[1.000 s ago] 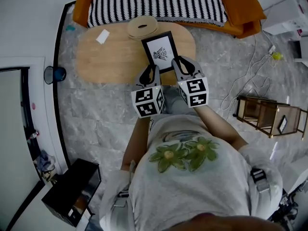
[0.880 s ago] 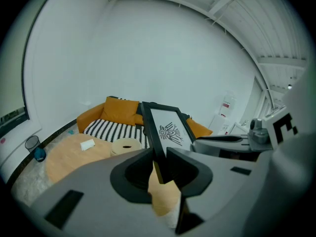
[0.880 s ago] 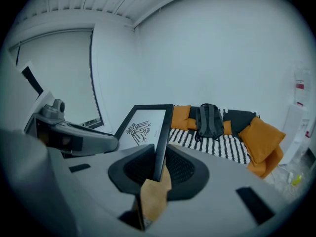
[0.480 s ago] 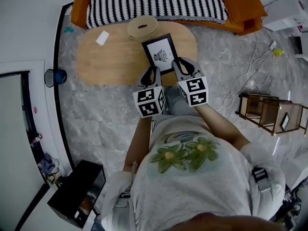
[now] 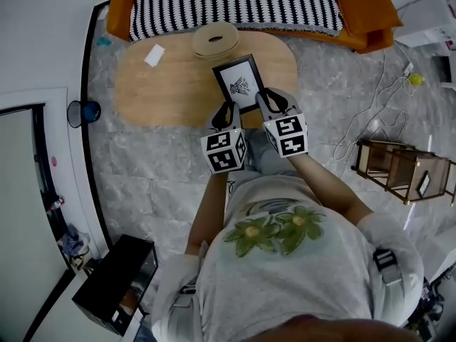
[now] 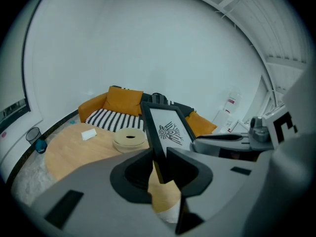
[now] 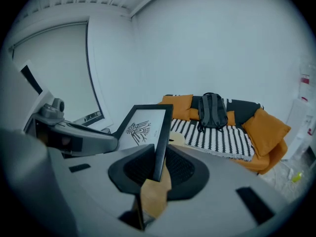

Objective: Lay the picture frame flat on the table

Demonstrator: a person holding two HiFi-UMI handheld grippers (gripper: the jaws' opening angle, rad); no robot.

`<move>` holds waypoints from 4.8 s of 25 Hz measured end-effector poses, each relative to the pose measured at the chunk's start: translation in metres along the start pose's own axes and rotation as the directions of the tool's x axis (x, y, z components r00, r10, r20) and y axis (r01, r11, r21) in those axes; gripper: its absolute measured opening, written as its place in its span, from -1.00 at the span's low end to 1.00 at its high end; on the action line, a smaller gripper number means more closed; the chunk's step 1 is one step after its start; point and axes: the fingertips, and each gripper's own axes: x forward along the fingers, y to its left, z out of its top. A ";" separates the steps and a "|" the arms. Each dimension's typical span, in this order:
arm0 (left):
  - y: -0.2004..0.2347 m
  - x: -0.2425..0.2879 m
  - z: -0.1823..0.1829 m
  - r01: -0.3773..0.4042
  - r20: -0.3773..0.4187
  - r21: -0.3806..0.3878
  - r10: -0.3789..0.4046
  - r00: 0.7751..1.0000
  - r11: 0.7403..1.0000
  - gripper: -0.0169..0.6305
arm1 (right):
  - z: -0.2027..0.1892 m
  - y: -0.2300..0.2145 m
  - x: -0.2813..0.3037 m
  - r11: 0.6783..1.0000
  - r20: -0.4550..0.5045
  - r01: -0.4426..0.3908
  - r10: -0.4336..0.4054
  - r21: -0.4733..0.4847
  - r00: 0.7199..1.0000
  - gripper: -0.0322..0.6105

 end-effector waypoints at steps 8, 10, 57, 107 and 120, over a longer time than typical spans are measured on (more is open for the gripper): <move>0.015 0.020 -0.012 -0.002 -0.039 -0.025 0.001 0.999 1.000 -0.64 | -0.014 -0.002 0.023 1.000 -0.046 0.001 -0.002 -0.008 0.999 -0.66; 0.017 0.024 -0.015 0.002 -0.051 -0.030 -0.003 0.999 1.000 -0.64 | -0.017 -0.002 0.026 1.000 -0.058 0.002 -0.003 -0.004 0.998 -0.66; 0.054 0.112 -0.098 -0.043 -0.192 -0.126 0.018 0.981 0.991 -0.64 | -0.108 -0.026 0.111 0.999 -0.212 -0.033 0.036 0.018 0.977 -0.66; 0.092 0.188 -0.184 -0.054 -0.298 -0.130 0.013 0.955 0.990 -0.64 | -0.207 -0.042 0.185 0.999 -0.360 -0.049 0.049 0.009 0.932 -0.65; 0.105 0.214 -0.210 -0.066 -0.330 -0.143 0.015 0.944 0.988 -0.64 | -0.234 -0.046 0.211 0.998 -0.390 -0.055 0.054 0.009 0.919 -0.64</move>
